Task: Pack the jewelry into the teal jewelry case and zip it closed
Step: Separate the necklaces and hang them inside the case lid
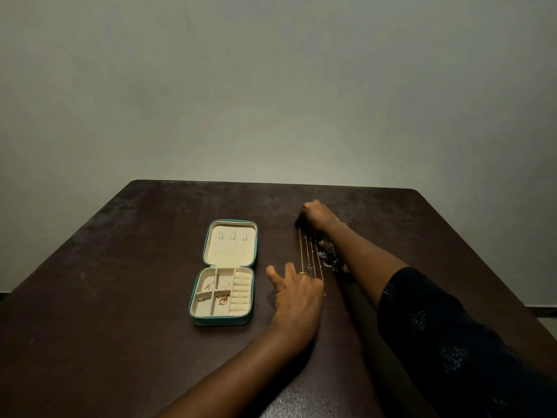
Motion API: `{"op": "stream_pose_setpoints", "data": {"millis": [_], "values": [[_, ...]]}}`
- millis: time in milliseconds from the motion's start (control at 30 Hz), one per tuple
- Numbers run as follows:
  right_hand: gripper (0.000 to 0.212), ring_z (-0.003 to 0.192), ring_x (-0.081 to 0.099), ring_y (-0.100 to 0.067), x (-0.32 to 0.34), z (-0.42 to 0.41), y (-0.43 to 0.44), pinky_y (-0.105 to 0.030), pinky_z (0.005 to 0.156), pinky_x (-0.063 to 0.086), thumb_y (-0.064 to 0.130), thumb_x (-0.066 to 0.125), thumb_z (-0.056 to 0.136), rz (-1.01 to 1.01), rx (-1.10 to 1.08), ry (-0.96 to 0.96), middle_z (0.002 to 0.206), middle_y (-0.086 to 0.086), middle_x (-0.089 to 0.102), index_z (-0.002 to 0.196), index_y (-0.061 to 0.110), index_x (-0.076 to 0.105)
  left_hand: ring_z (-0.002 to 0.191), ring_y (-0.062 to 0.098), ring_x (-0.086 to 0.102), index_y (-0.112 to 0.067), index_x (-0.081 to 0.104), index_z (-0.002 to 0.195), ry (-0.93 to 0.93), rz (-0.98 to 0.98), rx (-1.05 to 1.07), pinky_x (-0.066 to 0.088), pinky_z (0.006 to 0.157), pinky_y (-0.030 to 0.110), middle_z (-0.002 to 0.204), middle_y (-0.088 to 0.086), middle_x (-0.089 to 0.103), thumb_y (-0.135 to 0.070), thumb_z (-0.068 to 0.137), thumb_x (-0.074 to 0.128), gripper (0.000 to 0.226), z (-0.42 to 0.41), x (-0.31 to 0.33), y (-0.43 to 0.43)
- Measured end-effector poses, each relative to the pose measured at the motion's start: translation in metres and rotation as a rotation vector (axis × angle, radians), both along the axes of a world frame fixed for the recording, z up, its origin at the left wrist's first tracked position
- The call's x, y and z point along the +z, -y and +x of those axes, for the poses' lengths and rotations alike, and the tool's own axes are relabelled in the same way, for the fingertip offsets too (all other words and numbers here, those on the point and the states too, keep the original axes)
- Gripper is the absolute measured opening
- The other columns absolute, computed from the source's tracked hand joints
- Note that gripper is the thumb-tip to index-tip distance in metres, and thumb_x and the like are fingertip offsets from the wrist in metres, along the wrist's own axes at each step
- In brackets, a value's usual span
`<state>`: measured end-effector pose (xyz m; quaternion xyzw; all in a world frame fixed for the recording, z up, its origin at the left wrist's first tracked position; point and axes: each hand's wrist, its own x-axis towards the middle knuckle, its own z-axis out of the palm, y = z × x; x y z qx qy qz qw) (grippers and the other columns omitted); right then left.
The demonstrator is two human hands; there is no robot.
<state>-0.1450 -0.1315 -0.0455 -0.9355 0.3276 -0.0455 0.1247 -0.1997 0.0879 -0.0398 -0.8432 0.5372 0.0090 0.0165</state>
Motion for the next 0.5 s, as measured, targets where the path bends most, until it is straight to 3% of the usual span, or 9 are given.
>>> {"op": "stream_pose_setpoints", "data": {"millis": [333,500], "values": [[0.030,0.102,0.062,-0.033,0.004,-0.006,-0.007,-0.038,0.088,0.050,0.017,0.060,0.089,0.006,0.004,-0.053,0.113,-0.022,0.063,0.113,-0.002,0.063,0.126,0.029,0.035,-0.016,0.059,0.118,-0.147,0.006,0.051,0.012,0.105,0.063,0.121,0.009,0.059,-0.031,0.093,0.054,0.030,0.014,-0.001,-0.002],[0.029,0.107,0.060,-0.036,0.006,-0.012,-0.012,-0.038,0.090,0.047,0.009,0.052,0.092,-0.011,0.039,-0.082,0.118,-0.024,0.061,0.118,-0.001,0.061,0.121,0.026,0.038,-0.024,0.063,0.114,-0.167,-0.109,0.074,0.019,0.101,0.057,0.115,0.004,0.062,-0.023,0.093,0.051,0.023,0.023,0.001,-0.006]]}}
